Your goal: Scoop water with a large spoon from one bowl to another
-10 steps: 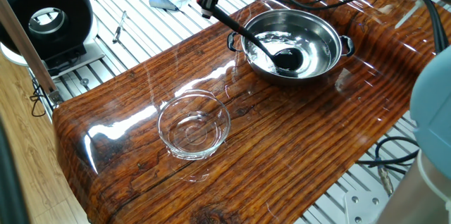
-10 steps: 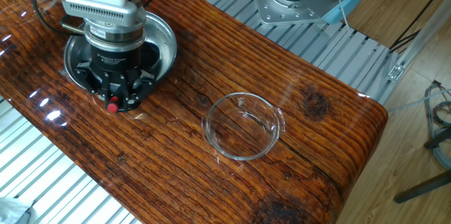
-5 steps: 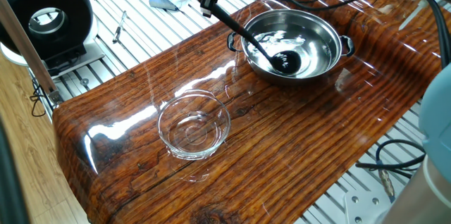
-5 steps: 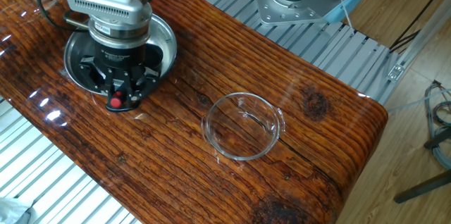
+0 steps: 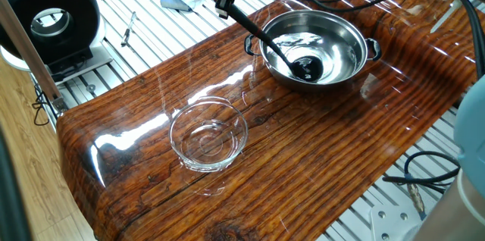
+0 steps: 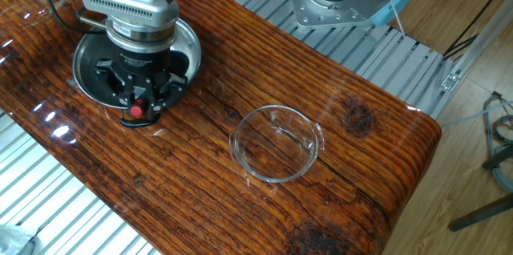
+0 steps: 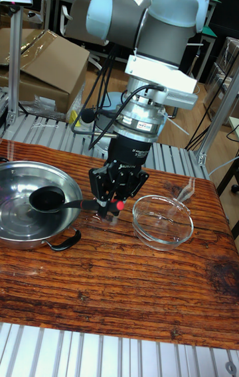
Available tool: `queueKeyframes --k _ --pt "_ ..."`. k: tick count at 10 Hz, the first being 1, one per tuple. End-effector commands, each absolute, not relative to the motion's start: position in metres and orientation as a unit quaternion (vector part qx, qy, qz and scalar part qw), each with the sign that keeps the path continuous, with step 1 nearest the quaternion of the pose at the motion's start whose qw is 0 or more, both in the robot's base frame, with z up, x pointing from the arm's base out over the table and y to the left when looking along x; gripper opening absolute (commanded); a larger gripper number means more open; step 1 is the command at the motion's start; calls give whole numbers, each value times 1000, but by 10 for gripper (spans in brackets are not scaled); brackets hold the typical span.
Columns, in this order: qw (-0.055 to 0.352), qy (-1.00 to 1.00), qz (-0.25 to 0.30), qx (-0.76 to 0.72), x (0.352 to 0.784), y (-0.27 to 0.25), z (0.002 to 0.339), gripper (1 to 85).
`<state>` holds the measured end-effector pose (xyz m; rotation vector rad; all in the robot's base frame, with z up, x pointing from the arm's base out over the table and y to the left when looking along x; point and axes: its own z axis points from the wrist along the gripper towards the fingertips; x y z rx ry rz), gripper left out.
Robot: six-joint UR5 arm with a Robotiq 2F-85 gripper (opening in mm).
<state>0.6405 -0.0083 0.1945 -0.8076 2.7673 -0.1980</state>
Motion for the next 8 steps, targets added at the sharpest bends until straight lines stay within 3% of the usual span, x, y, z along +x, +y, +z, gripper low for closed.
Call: queueKeyframes --k 1,8 --pt "114 953 -65 -272 632 -4 198 10" --pt "111 952 -73 -275 631 -6 199 10"
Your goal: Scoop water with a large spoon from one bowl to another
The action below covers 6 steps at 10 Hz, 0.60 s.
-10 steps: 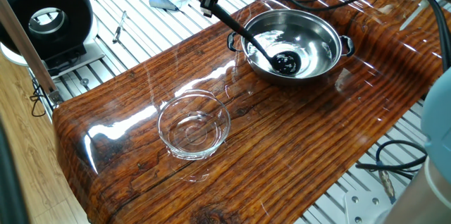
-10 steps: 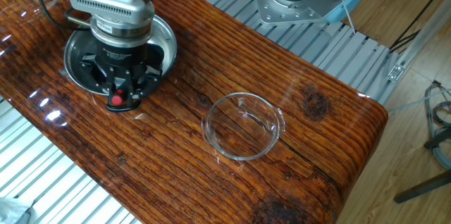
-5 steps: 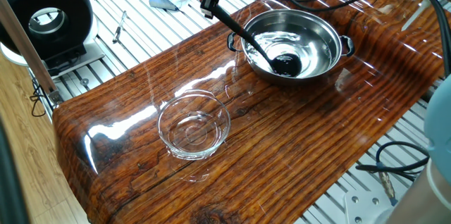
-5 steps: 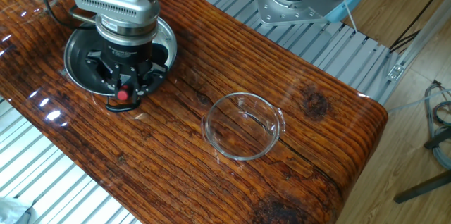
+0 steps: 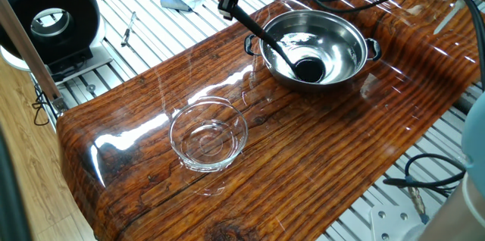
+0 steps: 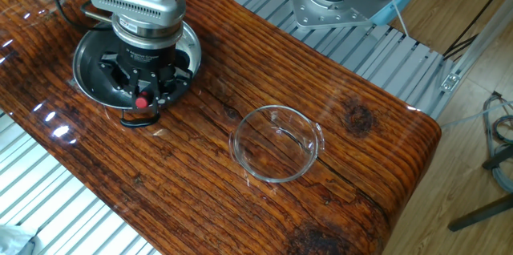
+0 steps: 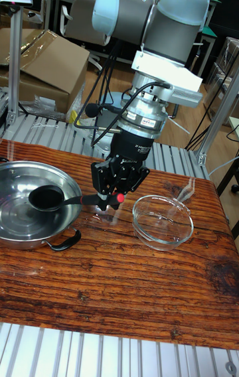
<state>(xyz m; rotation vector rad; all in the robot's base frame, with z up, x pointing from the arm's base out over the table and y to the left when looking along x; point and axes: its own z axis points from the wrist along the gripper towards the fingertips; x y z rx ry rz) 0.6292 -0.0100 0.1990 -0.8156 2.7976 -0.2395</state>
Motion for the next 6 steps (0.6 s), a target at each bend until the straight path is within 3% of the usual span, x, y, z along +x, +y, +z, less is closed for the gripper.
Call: queueKeyframes --k 1,6 --pt "113 953 -65 -275 636 -4 195 10" --pt "120 950 -23 -288 635 17 191 10"
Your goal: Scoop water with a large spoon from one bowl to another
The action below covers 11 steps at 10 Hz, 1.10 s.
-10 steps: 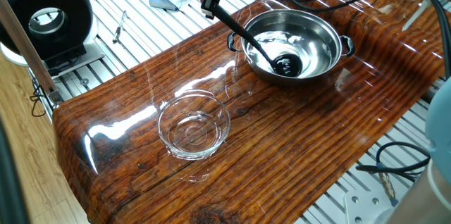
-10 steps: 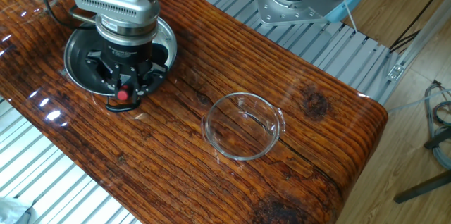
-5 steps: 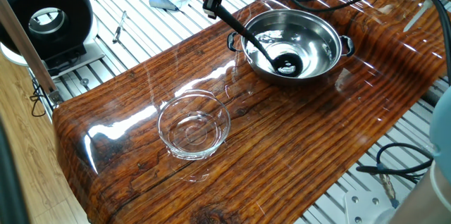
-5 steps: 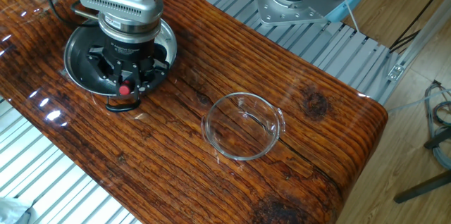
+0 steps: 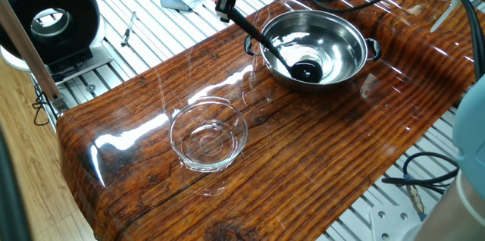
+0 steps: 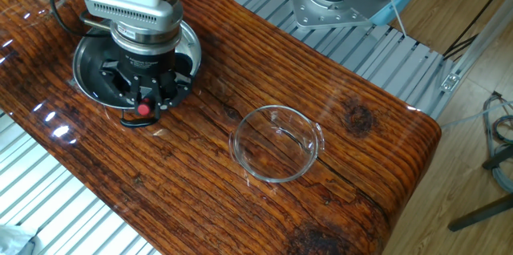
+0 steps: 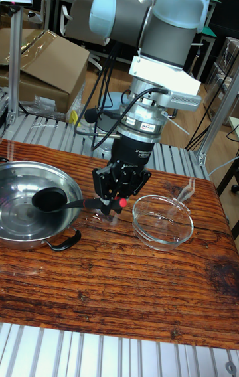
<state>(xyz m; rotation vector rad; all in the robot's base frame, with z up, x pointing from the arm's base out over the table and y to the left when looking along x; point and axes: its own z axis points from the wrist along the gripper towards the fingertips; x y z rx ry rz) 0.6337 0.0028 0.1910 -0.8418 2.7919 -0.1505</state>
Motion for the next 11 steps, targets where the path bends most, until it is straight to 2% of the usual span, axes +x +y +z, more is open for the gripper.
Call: queueKeyframes --k 1,11 --pt "127 947 -28 -295 640 16 192 10" --pt "146 940 -44 -304 651 12 195 10"
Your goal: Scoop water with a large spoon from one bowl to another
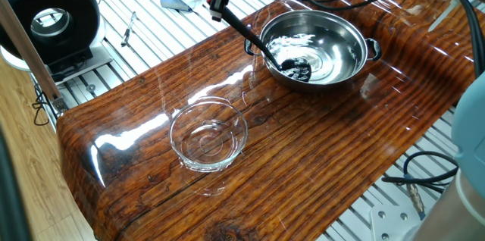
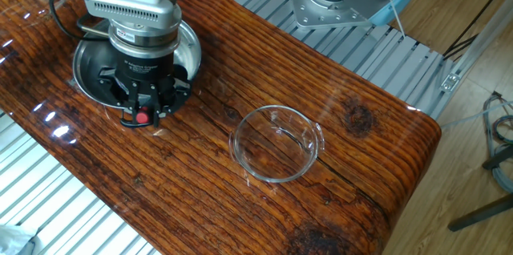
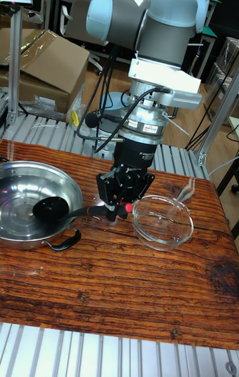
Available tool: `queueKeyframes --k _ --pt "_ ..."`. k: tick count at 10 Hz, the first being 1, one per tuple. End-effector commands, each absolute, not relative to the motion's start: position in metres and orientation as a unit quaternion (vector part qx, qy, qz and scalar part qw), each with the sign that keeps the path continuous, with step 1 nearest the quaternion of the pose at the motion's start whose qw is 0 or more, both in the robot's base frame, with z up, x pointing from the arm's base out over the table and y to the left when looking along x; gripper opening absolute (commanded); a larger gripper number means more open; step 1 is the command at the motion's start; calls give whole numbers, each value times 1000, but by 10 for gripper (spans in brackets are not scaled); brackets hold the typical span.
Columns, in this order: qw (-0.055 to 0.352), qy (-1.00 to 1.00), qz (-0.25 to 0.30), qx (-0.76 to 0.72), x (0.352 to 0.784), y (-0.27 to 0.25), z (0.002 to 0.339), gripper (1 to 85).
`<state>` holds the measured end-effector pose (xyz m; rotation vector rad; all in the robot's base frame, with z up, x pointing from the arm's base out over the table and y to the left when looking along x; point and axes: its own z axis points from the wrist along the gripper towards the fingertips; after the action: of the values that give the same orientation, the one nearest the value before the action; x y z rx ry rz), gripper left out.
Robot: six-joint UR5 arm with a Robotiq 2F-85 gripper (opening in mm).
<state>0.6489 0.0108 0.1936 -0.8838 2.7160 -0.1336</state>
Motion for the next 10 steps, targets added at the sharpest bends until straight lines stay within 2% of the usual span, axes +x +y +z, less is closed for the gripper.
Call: queueKeyframes --k 1,5,10 --pt "144 940 -47 -304 651 10 195 10" --pt "128 943 -60 -300 645 1 194 10" --pt "117 947 -63 -294 634 5 223 10"
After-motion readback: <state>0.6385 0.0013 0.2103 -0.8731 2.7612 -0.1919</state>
